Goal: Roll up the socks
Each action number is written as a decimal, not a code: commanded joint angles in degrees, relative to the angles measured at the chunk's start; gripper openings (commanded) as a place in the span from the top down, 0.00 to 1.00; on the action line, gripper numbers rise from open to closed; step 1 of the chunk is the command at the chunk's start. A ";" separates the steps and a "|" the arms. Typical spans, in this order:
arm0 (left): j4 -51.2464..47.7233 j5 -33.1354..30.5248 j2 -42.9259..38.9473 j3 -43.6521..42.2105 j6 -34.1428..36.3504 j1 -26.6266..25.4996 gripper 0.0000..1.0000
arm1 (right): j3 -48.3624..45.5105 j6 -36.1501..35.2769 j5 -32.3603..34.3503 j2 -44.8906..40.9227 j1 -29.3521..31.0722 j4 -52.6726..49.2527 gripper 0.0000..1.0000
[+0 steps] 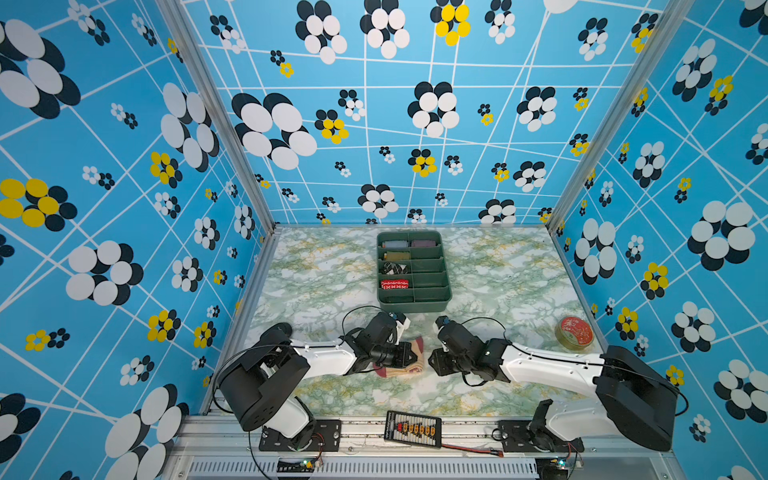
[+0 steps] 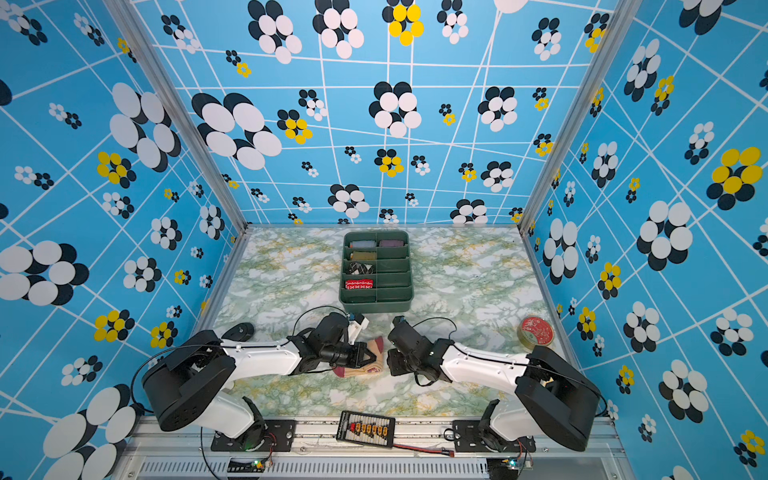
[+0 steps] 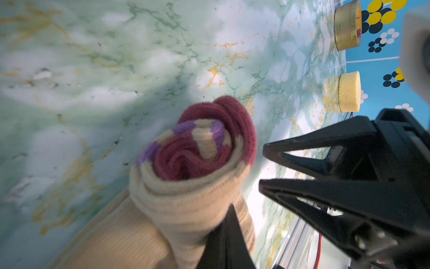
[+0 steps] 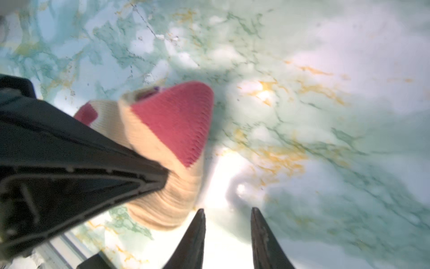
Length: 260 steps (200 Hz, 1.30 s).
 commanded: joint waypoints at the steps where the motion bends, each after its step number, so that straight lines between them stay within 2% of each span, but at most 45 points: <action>1: -14.74 -5.08 2.50 -4.45 1.09 -0.03 1.00 | -4.21 3.09 -8.02 -2.91 -2.29 6.01 0.64; 71: -18.61 -6.04 -0.37 -4.23 1.87 0.64 1.00 | -7.89 6.45 -16.41 -2.46 -4.63 16.98 0.64; 109: -19.58 -6.77 -2.50 -4.95 1.88 1.20 1.00 | -7.93 8.13 -18.78 1.78 -4.82 22.27 0.64; 163: -14.11 -4.34 -1.36 -7.29 0.74 2.12 1.00 | -8.27 11.10 -22.44 9.53 -4.86 32.18 0.64; 260: -7.90 -1.43 -0.71 -10.89 -0.93 4.45 1.00 | -7.31 12.37 -23.40 16.37 -4.88 35.01 0.64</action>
